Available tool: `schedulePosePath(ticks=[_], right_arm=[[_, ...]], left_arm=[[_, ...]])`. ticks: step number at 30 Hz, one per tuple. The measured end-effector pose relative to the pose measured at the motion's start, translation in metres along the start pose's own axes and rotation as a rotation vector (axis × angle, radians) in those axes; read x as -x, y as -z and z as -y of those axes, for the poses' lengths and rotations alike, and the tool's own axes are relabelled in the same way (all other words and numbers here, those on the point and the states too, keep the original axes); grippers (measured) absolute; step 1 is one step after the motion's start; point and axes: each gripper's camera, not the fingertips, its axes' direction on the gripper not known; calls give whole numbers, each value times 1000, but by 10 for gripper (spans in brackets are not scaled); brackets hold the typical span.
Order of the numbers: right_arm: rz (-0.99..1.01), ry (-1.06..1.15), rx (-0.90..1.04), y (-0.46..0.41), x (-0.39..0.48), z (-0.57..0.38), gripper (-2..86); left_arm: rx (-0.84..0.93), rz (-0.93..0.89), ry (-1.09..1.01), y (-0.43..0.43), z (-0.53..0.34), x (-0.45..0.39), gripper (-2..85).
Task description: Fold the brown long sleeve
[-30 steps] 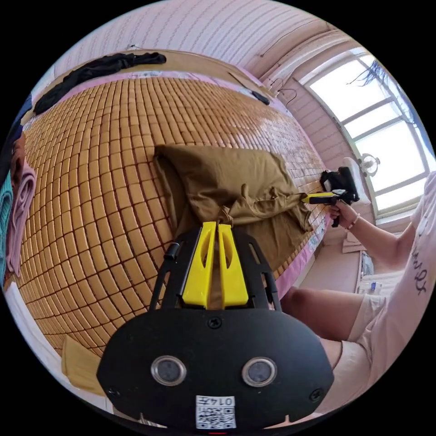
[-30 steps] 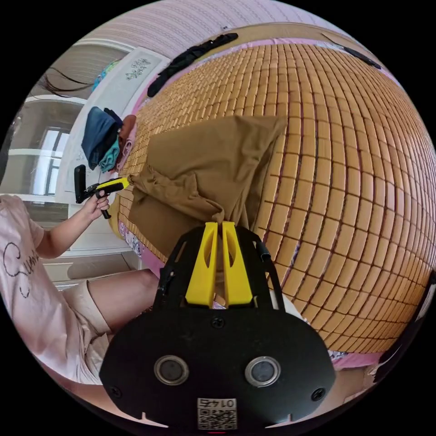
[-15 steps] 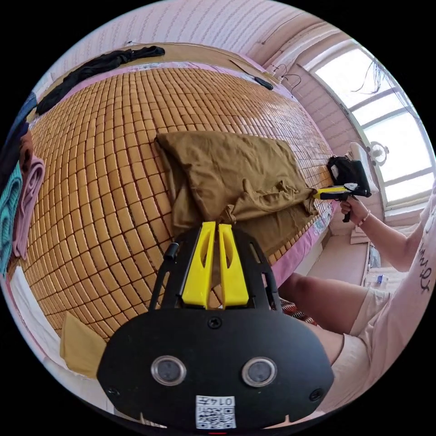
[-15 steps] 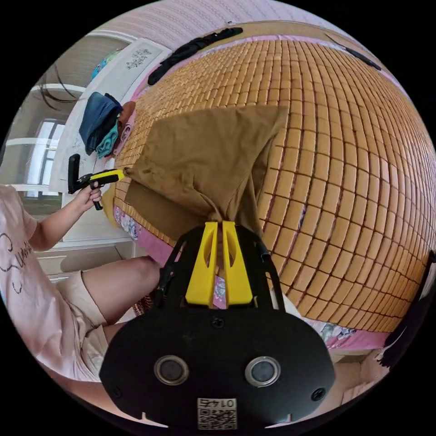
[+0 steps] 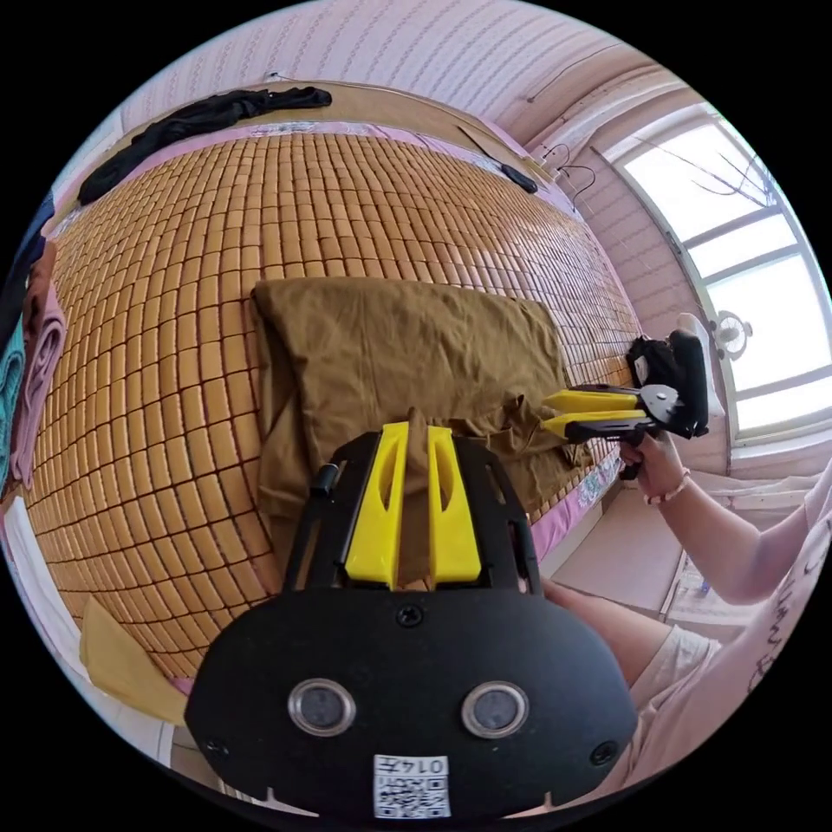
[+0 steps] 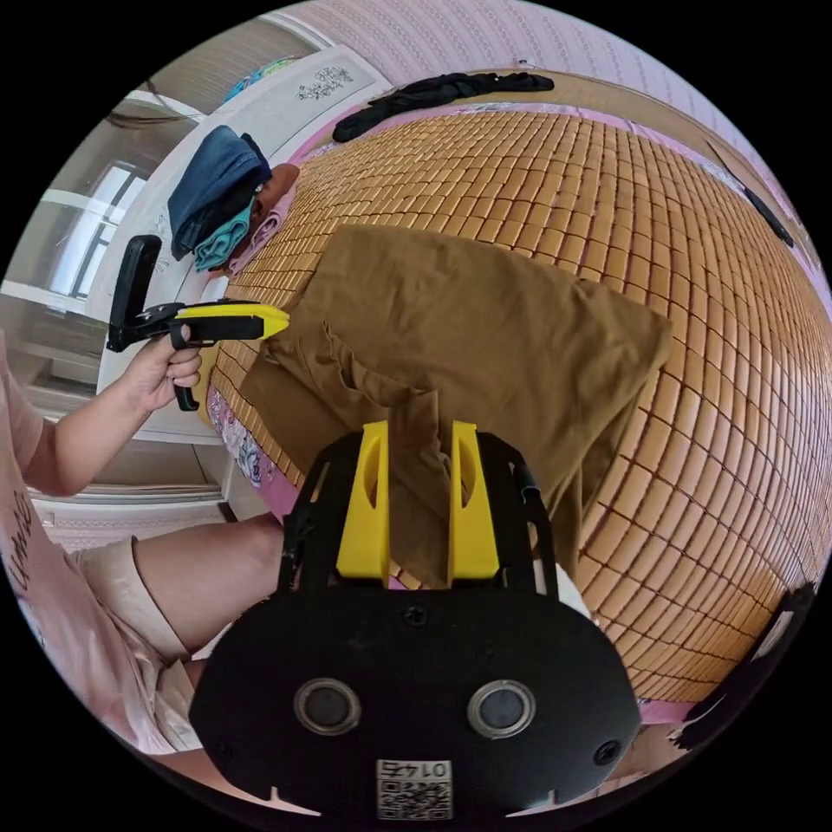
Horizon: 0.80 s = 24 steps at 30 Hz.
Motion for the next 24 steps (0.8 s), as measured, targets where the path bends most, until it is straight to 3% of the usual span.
schedulePosePath(ticks=[4,9,12,16,24], right_arm=[[-18,-36,12,-27,5,15,24],[126,84,1,-16,17,-9,6],[199,136,124,-26,22,-30,3],[105,154,284,-44,33,-43,-1],[-136,267,191,-62,77,56,-4]], left_arm=[[104,19,27,-49,13,1,19],[105,-24,-46,-27,-2,1,-6],[177,-94,-82,-12,-32,2,-4],[340,-90,-40,-10,-78,9,7],[135,-12,-204,-12,-50,-59,-9]])
